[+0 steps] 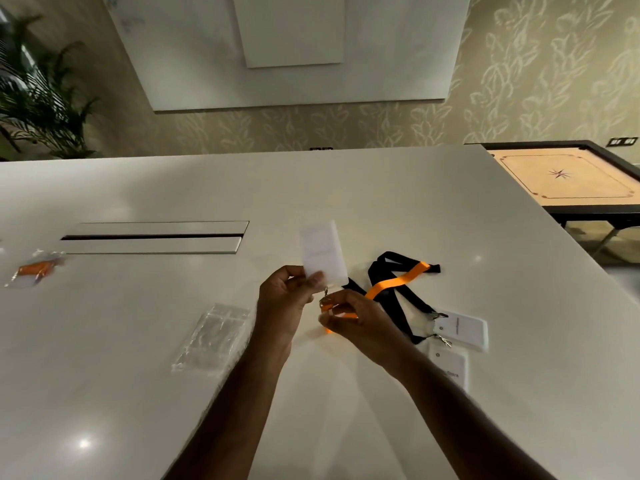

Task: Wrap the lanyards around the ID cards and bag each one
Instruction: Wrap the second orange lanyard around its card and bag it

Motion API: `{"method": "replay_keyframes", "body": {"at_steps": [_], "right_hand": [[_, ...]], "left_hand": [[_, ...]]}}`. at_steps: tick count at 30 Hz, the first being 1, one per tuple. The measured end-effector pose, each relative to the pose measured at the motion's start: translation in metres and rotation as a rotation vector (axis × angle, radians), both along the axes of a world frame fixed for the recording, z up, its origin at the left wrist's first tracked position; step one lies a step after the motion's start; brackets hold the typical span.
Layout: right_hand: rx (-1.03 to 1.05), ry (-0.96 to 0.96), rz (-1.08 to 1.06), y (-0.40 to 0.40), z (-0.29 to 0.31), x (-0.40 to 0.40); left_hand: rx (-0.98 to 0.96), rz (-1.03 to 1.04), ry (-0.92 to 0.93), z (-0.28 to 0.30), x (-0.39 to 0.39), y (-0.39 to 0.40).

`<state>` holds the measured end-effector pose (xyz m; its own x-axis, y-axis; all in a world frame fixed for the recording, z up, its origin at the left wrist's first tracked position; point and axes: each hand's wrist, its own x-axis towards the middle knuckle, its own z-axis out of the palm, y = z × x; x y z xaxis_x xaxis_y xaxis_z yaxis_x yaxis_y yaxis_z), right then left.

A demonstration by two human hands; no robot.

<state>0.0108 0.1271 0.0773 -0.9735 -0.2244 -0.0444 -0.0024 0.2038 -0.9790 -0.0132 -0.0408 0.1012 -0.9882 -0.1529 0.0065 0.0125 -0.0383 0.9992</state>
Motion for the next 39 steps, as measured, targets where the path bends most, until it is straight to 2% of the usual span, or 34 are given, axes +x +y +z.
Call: {"method": "replay_keyframes", "body": {"at_steps": [3, 7, 12, 14, 17, 19, 21, 23, 25, 32, 39], "right_hand": [[0.030, 0.037, -0.001, -0.005, -0.001, 0.001], [-0.088, -0.015, 0.021, -0.009, 0.000, 0.002], [0.139, 0.087, 0.058, -0.001, 0.014, 0.004], [0.218, 0.123, 0.057, 0.005, 0.024, 0.006], [0.252, 0.178, 0.026, 0.013, 0.041, 0.009], [0.284, 0.219, 0.009, 0.021, 0.054, 0.011], [0.401, 0.283, 0.022, 0.030, 0.064, 0.013], [0.596, 0.392, 0.035, 0.038, 0.072, 0.014], [0.665, 0.433, 0.031, 0.045, 0.080, 0.012], [0.675, 0.328, 0.135, 0.068, 0.098, -0.005], [0.646, 0.291, 0.127, 0.071, 0.099, -0.021]], "left_hand": [[0.007, -0.026, 0.001, 0.002, 0.001, -0.003], [0.024, 0.021, 0.021, 0.002, -0.001, -0.008], [-0.092, 0.126, 0.095, -0.004, -0.010, -0.026], [-0.221, 0.170, 0.120, -0.008, -0.013, -0.033], [-0.513, 0.187, 0.206, -0.010, -0.012, -0.037], [-0.692, 0.122, 0.297, -0.009, -0.010, -0.036], [-0.836, -0.009, 0.339, -0.005, -0.008, -0.035], [-0.938, -0.100, 0.358, -0.002, -0.005, -0.032], [-1.003, -0.132, 0.365, 0.001, -0.002, -0.031], [-1.037, -0.148, 0.369, 0.005, 0.003, -0.035], [-0.991, -0.365, 0.437, 0.014, 0.007, -0.042]]}}
